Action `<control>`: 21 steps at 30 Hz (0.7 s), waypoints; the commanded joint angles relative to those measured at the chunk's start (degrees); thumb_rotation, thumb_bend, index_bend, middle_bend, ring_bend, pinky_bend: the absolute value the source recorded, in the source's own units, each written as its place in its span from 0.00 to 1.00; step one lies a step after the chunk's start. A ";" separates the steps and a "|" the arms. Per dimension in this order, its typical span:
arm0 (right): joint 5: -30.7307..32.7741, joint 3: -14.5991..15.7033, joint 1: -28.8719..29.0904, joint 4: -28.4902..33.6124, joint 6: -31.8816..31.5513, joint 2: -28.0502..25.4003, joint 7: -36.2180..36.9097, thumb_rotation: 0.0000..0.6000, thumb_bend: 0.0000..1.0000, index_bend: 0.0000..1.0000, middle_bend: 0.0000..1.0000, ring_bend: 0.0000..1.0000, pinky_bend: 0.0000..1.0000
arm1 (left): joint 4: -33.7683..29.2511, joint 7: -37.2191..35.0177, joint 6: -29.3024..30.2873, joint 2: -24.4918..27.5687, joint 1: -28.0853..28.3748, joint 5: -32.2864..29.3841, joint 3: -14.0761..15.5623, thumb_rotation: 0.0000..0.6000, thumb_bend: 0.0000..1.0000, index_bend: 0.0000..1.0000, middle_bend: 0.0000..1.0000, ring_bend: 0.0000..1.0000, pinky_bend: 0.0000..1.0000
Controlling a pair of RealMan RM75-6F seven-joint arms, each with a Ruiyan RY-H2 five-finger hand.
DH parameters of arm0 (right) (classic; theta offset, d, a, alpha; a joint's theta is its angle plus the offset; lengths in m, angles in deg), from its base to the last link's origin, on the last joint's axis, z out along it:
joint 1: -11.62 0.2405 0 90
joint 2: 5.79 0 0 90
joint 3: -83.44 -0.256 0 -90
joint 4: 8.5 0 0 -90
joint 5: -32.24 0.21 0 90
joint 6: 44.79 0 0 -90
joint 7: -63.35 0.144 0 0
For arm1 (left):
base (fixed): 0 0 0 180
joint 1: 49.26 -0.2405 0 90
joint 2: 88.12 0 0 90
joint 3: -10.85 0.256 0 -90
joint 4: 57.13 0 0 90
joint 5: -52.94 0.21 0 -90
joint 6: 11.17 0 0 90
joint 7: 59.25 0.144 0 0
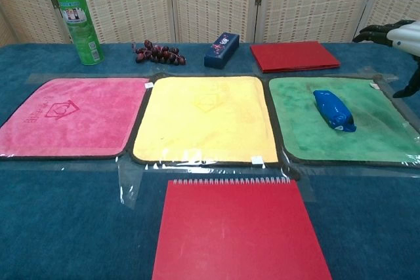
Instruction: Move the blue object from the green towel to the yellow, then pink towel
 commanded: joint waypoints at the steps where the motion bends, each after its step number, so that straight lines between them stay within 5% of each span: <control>1: -0.24 0.17 1.60 -3.22 0.84 2.49 2.19 1.00 0.13 0.00 0.00 0.00 0.00 | -0.01 -0.02 -0.20 0.14 0.06 -0.06 0.01 1.00 0.48 0.18 0.11 0.08 0.01; 21: -5.15 5.19 7.15 -25.63 3.43 15.83 12.87 1.00 0.13 0.00 0.00 0.00 0.00 | 0.47 -0.62 -0.98 0.06 -0.06 -0.79 0.25 1.00 0.48 0.18 0.10 0.08 0.01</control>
